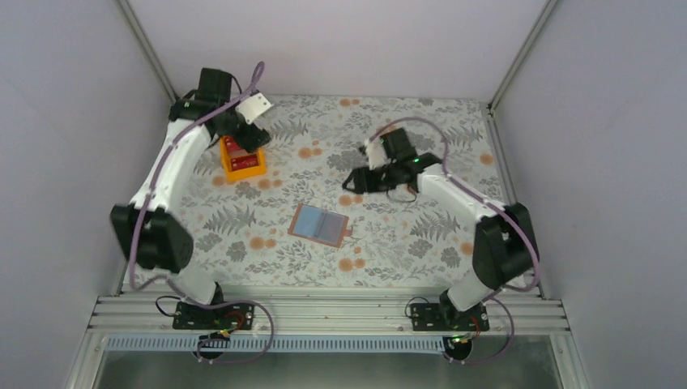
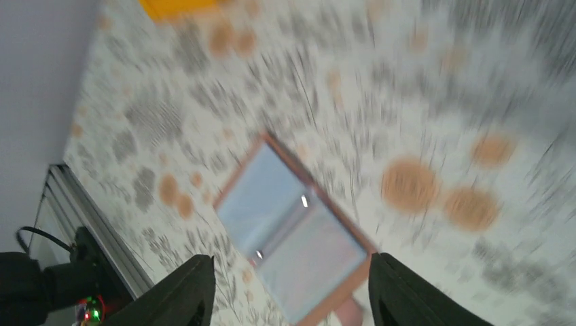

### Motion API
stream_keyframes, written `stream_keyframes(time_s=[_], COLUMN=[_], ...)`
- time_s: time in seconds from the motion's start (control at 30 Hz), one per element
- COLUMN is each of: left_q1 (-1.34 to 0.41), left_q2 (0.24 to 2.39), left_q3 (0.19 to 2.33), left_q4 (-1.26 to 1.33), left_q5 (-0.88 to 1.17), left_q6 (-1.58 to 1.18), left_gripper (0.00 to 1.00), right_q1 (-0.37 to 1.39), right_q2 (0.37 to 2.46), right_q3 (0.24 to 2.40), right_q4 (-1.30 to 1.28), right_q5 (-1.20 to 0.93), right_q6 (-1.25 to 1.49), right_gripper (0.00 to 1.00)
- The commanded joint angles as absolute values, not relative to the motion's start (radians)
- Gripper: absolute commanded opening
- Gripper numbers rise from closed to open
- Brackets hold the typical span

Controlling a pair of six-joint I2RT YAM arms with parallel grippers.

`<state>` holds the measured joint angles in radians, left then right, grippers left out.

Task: Take the credit cards out of the card holder

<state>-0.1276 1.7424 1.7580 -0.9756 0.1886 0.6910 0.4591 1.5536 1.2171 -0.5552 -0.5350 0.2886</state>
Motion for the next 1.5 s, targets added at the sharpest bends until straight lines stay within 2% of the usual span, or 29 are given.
stream_keyframes(time_s=[0.0,0.1,0.27,0.37,0.5,0.8,1.03,1.17,1.3,1.37,1.47], left_q1=[-0.169,-0.179,-0.183,-0.183,-0.183,-0.192,-0.221,-0.236,-0.244,-0.248,-0.257], left_q2=[1.617,1.594,1.553,1.535,1.578,1.670,1.765,1.791,1.805,1.811,1.824], left_q3=[1.464,1.305,1.029,0.905,0.873,0.739,0.773,0.798,0.813,0.813,0.825], left_q4=[-0.922,-0.853,-0.652,-0.552,-0.499,-0.351,-0.320,-0.318,-0.319,-0.317,-0.322], left_q5=[0.664,0.765,0.803,0.798,0.855,0.903,0.939,0.970,0.983,0.987,1.002], left_q6=[0.406,0.295,0.122,0.020,-0.061,-0.180,-0.155,-0.142,-0.130,-0.129,-0.127], left_gripper=[0.84,0.88,1.00,1.00,1.00,1.00,1.00,0.99,0.83,0.76,0.74], right_q1=[0.555,0.603,0.664,0.666,0.666,0.661,0.658,0.658,0.656,0.654,0.650], right_q2=[1.605,1.619,1.693,1.728,1.770,1.847,1.909,1.932,1.949,1.959,1.973], right_q3=[1.092,1.027,0.964,0.953,0.962,0.999,1.056,1.091,1.123,1.128,1.144], right_q4=[-0.473,-0.413,-0.335,-0.323,-0.328,-0.292,-0.196,-0.180,-0.195,-0.196,-0.211], right_q5=[-0.539,-0.545,-0.559,-0.529,-0.486,-0.531,-0.709,-0.738,-0.724,-0.729,-0.742], right_q6=[0.393,0.447,0.508,0.531,0.533,0.515,0.507,0.506,0.504,0.506,0.498], right_gripper=[0.57,0.55,0.51,0.50,0.53,0.54,0.50,0.46,0.36,0.27,0.09])
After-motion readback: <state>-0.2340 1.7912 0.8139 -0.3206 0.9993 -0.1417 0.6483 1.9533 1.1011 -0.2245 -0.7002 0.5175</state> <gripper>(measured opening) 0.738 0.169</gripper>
